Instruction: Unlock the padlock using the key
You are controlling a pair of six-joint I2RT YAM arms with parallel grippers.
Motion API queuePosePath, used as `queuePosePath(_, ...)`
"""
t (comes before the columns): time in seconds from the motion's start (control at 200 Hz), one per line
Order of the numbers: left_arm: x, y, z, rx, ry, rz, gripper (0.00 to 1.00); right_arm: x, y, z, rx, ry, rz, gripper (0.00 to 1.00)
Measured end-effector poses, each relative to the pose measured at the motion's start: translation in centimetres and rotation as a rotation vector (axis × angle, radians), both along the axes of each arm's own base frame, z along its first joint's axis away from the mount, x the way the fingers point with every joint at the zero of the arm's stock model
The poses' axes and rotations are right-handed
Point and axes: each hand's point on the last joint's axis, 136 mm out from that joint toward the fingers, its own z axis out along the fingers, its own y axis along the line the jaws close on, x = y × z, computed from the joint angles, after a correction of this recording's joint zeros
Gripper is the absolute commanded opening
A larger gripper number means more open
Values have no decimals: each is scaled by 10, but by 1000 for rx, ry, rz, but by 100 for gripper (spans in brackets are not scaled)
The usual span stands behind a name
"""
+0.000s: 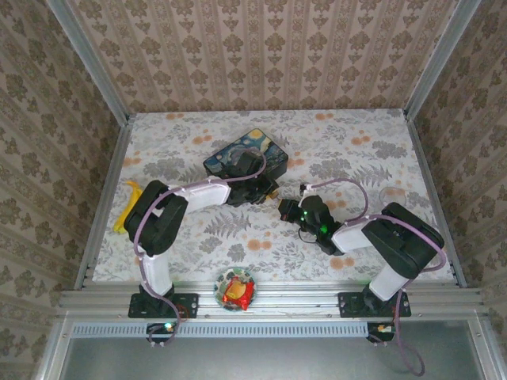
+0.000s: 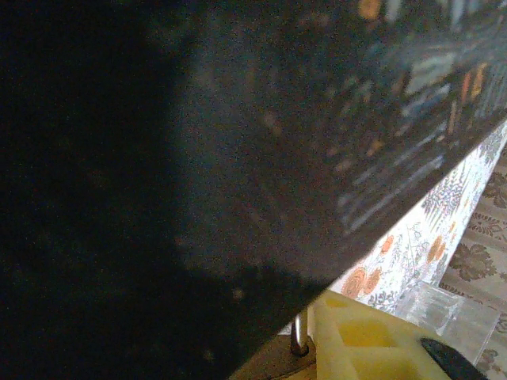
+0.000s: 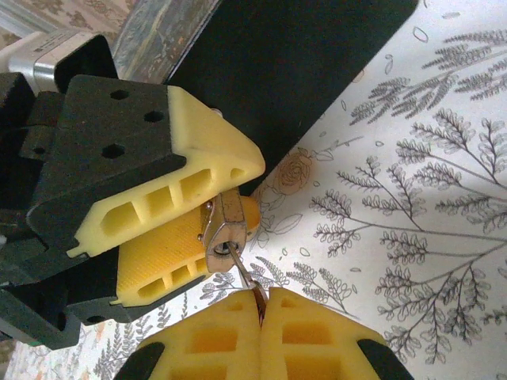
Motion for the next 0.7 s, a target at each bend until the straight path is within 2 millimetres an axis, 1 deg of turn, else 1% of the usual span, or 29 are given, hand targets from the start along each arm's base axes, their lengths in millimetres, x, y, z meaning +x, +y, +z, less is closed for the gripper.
queuePosePath(0.325,0,0,1,0,3,4,0,0,1,-2,40,30,-28,0)
queuePosePath(0.7,2,1,0,10,-5,15,0,3,4,-5,64,57,-12,0)
